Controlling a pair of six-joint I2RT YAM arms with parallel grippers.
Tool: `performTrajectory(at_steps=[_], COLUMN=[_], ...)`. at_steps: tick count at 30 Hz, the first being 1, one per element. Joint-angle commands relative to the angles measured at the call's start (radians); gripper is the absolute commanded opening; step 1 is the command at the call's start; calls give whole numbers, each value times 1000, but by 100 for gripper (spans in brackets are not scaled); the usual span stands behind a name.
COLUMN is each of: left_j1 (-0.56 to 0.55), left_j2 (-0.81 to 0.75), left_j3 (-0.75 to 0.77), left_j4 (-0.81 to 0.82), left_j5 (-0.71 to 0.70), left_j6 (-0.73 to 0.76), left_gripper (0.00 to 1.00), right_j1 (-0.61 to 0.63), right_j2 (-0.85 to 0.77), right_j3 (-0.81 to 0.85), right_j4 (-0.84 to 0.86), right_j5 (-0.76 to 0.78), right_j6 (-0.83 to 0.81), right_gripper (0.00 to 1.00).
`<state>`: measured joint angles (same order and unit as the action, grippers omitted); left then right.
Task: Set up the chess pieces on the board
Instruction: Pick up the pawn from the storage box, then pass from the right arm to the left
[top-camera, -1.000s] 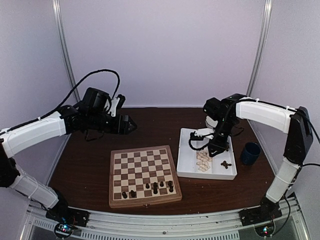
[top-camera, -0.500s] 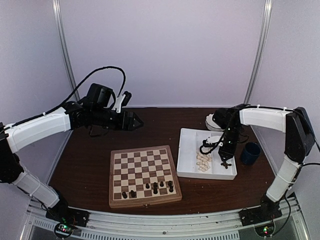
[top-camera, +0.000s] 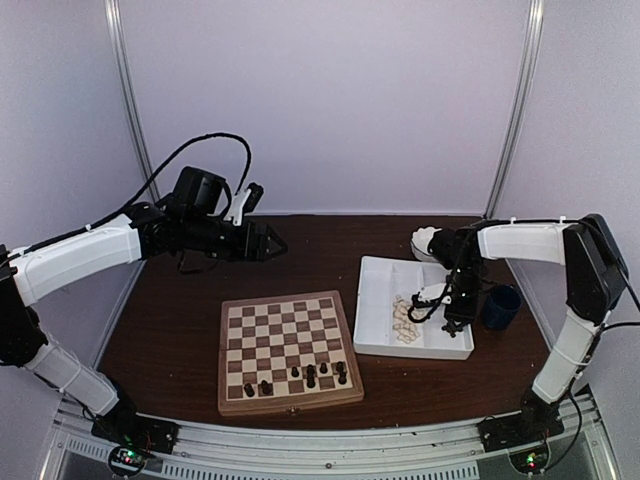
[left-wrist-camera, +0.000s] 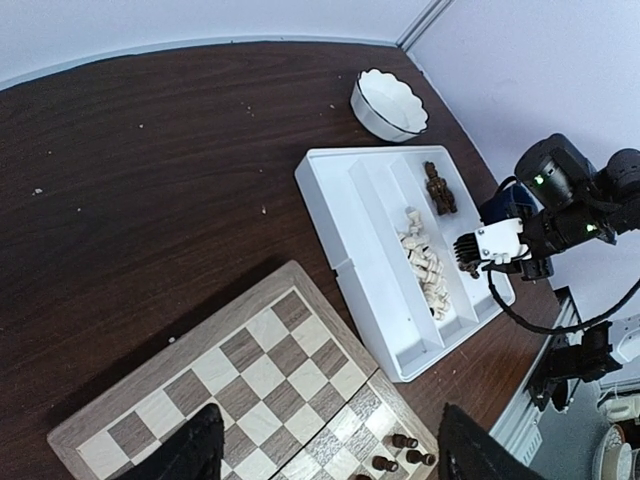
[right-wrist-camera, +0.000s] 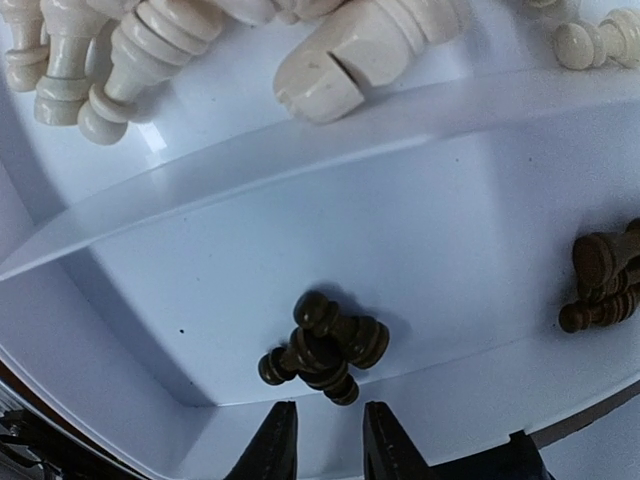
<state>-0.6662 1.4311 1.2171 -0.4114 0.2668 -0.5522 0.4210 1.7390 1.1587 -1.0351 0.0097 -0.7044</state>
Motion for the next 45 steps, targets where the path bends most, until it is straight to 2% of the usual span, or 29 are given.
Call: performTrajectory(at_steps=[1, 13, 16, 18, 24, 32, 40, 45], left_j1=[7, 7, 7, 7, -29, -90, -162, -163], left_j2=[-8, -12, -9, -2, 42, 110, 178, 206], left_j3=[9, -1, -6, -2, 35, 68, 80, 95], left_j4=[49, 62, 73, 85, 114, 192, 323, 324], left_j5=[17, 25, 28, 36, 56, 102, 218, 218], left_j6=[-9, -24, -30, -37, -14, -10, -23, -93], left_gripper=[72, 70, 69, 69, 68, 68, 68, 68], right_j1=[-2, -1, -2, -2, -2, -2, 1, 6], right_j2=[21, 62, 57, 17, -155, -257, -334, -304], right_j3=[-11, -84, -90, -86, -51, -11, 162, 236], right_j4=[27, 100, 102, 89, 12, -40, -70, -95], right_j5=[50, 92, 76, 63, -5, -145, -531, -574], right_j6=[-33, -73, -69, -64, -60, -35, 37, 60], right_gripper=[27, 26, 17, 12, 10, 10, 13, 13])
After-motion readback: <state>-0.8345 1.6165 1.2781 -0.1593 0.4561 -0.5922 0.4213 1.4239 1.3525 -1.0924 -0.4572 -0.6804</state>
